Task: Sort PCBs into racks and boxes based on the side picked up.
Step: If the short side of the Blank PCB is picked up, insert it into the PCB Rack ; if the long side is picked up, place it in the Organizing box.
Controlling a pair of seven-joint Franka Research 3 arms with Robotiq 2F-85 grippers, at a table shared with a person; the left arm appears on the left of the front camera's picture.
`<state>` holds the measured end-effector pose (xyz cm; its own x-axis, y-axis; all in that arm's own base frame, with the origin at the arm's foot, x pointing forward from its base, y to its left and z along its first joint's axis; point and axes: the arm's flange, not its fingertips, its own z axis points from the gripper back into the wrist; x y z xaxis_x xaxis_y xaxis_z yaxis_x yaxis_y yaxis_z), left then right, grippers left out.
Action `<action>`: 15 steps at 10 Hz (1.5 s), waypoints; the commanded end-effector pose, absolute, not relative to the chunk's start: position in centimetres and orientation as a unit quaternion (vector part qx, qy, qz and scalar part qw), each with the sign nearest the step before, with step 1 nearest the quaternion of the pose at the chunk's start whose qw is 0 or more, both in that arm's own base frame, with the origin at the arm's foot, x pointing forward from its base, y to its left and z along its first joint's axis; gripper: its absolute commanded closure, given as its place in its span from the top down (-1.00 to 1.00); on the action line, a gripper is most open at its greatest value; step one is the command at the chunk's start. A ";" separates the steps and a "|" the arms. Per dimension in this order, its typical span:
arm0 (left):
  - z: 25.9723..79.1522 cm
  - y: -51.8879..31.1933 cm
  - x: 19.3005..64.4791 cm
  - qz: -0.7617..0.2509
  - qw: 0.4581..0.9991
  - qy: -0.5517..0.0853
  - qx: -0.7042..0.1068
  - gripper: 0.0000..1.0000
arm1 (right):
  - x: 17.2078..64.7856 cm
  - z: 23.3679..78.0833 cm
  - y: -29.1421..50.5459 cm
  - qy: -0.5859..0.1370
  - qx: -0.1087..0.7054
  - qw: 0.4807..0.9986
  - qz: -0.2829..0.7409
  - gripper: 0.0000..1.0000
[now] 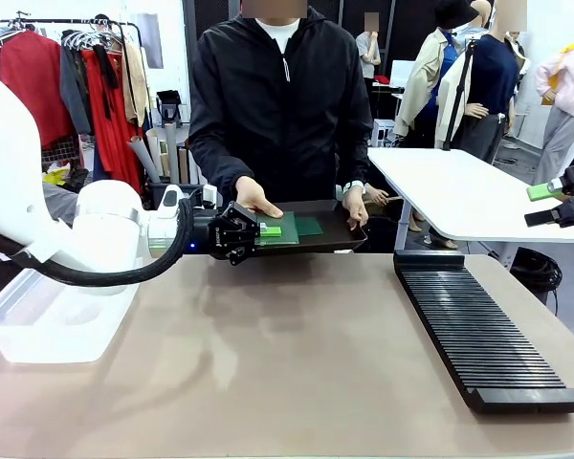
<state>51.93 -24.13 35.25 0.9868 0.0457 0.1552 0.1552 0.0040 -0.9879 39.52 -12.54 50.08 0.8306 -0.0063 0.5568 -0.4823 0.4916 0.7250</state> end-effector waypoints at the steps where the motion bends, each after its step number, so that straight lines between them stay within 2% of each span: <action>1: 35.4 -24.2 51.9 -0.041 0.702 -0.069 -0.708 -1.00 | 39.4 50.2 -12.5 -0.252 0.483 0.826 0.143 1.00; 15: 35.4 -24.2 51.9 -0.041 0.702 -0.069 -0.708 -1.00 | 39.4 50.2 -12.5 -0.252 0.483 0.826 0.143 1.00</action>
